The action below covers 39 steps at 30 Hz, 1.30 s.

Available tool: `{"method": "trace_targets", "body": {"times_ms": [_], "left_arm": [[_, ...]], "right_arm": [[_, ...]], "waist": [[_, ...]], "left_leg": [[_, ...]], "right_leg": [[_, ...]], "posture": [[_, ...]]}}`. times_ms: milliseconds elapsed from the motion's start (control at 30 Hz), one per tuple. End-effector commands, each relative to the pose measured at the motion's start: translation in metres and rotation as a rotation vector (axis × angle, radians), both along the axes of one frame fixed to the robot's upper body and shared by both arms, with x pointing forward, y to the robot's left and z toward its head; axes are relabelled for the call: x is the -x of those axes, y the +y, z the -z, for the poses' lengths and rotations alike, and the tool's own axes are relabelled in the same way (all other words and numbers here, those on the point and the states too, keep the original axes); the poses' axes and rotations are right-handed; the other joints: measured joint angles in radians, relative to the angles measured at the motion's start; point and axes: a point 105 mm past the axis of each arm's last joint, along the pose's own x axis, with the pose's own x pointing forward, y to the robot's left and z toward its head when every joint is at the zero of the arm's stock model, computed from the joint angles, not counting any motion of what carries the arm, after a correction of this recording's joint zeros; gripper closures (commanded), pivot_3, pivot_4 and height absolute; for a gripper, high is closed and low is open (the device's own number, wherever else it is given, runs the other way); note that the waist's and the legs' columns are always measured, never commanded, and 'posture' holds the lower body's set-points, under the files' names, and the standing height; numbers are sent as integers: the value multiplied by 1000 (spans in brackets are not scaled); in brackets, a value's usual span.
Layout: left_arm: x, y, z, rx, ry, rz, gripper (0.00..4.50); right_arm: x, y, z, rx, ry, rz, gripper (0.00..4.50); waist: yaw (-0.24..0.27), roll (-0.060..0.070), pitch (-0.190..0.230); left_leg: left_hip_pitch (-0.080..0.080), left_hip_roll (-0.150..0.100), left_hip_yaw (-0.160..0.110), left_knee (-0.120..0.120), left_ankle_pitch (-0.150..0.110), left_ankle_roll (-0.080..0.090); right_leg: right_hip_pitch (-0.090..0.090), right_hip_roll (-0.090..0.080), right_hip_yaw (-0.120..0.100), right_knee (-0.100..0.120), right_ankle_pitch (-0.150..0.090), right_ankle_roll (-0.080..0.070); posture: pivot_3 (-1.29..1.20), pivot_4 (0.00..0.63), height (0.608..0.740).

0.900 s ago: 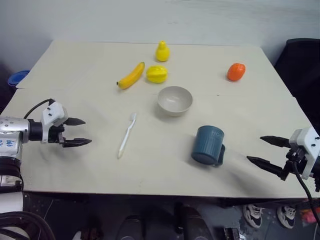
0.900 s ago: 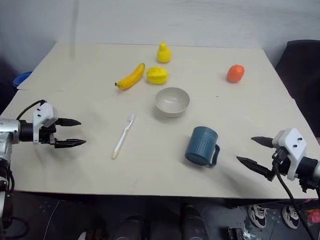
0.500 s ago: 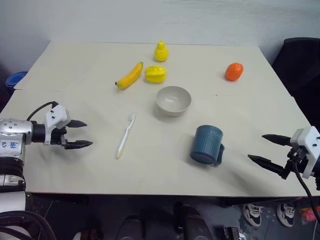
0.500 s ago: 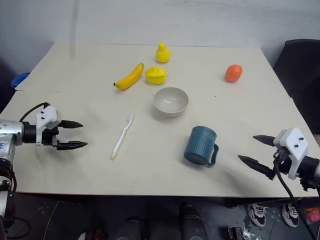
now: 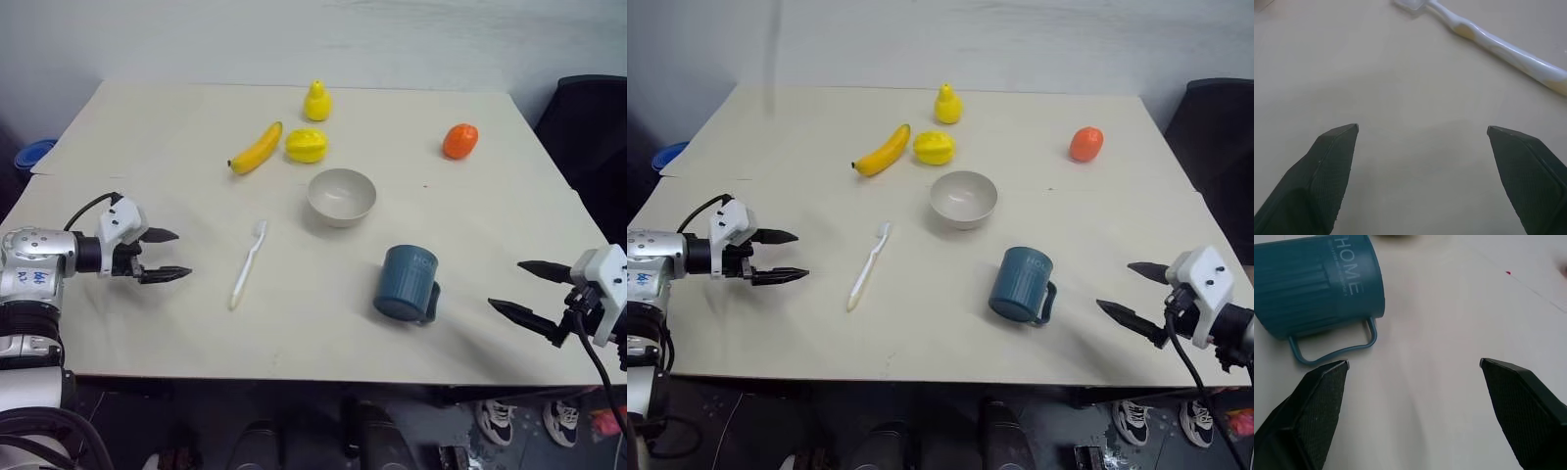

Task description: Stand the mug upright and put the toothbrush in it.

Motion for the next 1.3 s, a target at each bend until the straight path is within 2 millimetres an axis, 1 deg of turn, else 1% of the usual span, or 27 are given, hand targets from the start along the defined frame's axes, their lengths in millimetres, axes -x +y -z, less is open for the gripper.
{"method": "trace_targets", "body": {"times_ms": [33, 100, 167, 233, 300, 367, 400, 467, 533, 600, 633, 667, 733, 833, 867, 967, 1033, 1133, 1233, 1267, 1300], "left_arm": [[1, -20, -43, 69, -84, 99, 23], [6, -43, -66, 117, -97, 198, 23], [12, -63, -85, 141, -118, 275, 23], [18, -78, -100, 157, -123, 338, 23], [23, -85, -105, 143, -120, 377, 23], [23, -83, -106, 78, -129, 391, 23], [21, -80, -106, 51, -135, 384, 5], [14, -71, -107, 19, -150, 346, 0], [9, -64, -107, -4, -159, 321, 0], [6, -56, -103, -48, -168, 303, 0], [5, -53, -101, -64, -170, 299, 0], [5, -51, -100, -70, -170, 299, 0], [6, -50, -99, -71, -169, 303, 0], [6, -51, -96, -77, -171, 309, 0], [7, -51, -95, -80, -172, 310, 0], [7, -50, -95, -85, -184, 309, 0], [7, -50, -96, -84, -193, 305, 0], [7, -51, -96, -78, -200, 303, 0], [7, -52, -92, -79, -199, 306, 0], [7, -53, -91, -80, -198, 307, 0], [7, -53, -89, -80, -197, 309, 0]], "right_arm": [[-6, 16, -26, 62, -73, -53, 0], [-19, 40, -46, 90, -128, -113, 0], [-32, 65, -58, 116, -163, -174, 0], [-44, 92, -62, 130, -165, -259, 0], [-55, 113, -62, 154, -172, -314, 0], [-77, 139, -62, 168, -187, -349, 0], [-89, 152, -63, 172, -197, -356, 193], [-112, 174, -62, 190, -210, -355, 648], [-126, 186, -57, 242, -213, -361, 1296], [-141, 198, -45, 305, -189, -361, 1954], [-145, 205, -40, 332, -177, -373, 1954], [-147, 210, -36, 354, -168, -390, 1954], [-150, 217, -30, 390, -158, -416, 1954], [-156, 223, -23, 436, -145, -434, 1954], [-157, 224, -21, 446, -138, -439, 1954], [-159, 226, -16, 456, -127, -456, 1954], [-160, 229, -15, 446, -131, -468, 2325], [-165, 234, -20, 422, -150, -461, 3155], [-165, 237, -23, 413, -156, -473, 4314], [-165, 237, -24, 413, -159, -477, 4466], [-165, 238, -25, 414, -162, -479, 4466]], "waist": [[-2, 0, 0], [-6, 0, 0], [-9, 0, 0], [-10, 0, 0], [-7, 0, 0], [-14, 0, 1], [-22, 0, 1], [-28, 1, 1], [-30, 1, 1], [-30, 1, 1], [-29, 1, 1], [-30, 1, 1], [-30, 1, 1], [-36, 1, 1], [-39, 1, 1], [-52, 1, 1], [-56, 1, 1], [-64, 1, 1], [-64, 1, 1], [-64, 1, 1], [-62, 1, 1]], "left_leg": [[0, 0, 0, 0, 0, 0], [0, 0, 0, 0, 0, 0], [0, 0, 0, 1, 0, 0], [0, 1, -1, 1, 0, -1], [0, 1, -2, 0, 0, -1], [0, 2, -3, 0, 0, -1], [0, 1, -2, 1, 0, -1], [-1, 1, -1, 2, 0, -2], [-2, 1, -1, 2, 0, -2], [-4, 1, -1, 1, 1, -3], [-5, 1, 0, 1, 1, -4], [-8, 1, 1, 1, 2, -4], [-18, 1, 2, 3, 3, -6], [-30, -1, 6, 6, 3, -6], [-33, -1, 6, 7, 3, -6], [-34, -1, 7, 8, 2, -6], [-34, -1, 7, 9, 2, -6], [-33, -1, 7, 12, 2, -6], [-34, -1, 7, 17, 2, -6], [-34, -1, 7, 18, 2, -6], [-33, -1, 7, 18, 2, -6]], "right_leg": [[0, 0, 0, 0, 0, 0], [0, 0, 0, 0, 0, 0], [0, 0, 1, 1, 0, 0], [0, 1, 0, 1, 0, 0], [-1, 2, 0, 1, -1, -2], [-1, 3, -1, 1, -2, -3], [-2, 3, 0, 1, -2, -3], [-2, 3, 0, 1, -1, -2], [-3, 3, 0, 2, -1, -2], [-7, 3, -1, 5, -2, -4], [-9, 2, -2, 6, -2, -4], [-13, 2, -3, 6, -2, -4], [-24, -1, -8, 7, -2, -4], [-36, -6, -14, 10, -2, -3], [-38, -7, -17, 9, -1, -3], [-38, -10, -27, 9, -2, -3], [-38, -13, -33, 9, -1, -3], [-37, -15, -36, 11, 0, -5], [-37, -16, -36, 16, 0, -5], [-37, -16, -36, 17, 0, -5], [-37, -16, -36, 18, 0, -5]], "posture": [[0, 150, 740], [0, 150, 740], [0, 150, 740], [0, 150, 740], [0, 150, 740], [0, 150, 740], [0, 150, 740], [0, 150, 740], [0, 150, 740], [0, 150, 740], [0, 150, 740], [0, 150, 740], [0, 150, 740], [0, 150, 740], [0, 150, 740], [0, 150, 740], [0, 150, 740], [0, 150, 740], [0, 150, 740], [0, 150, 740], [0, 150, 740]]}}
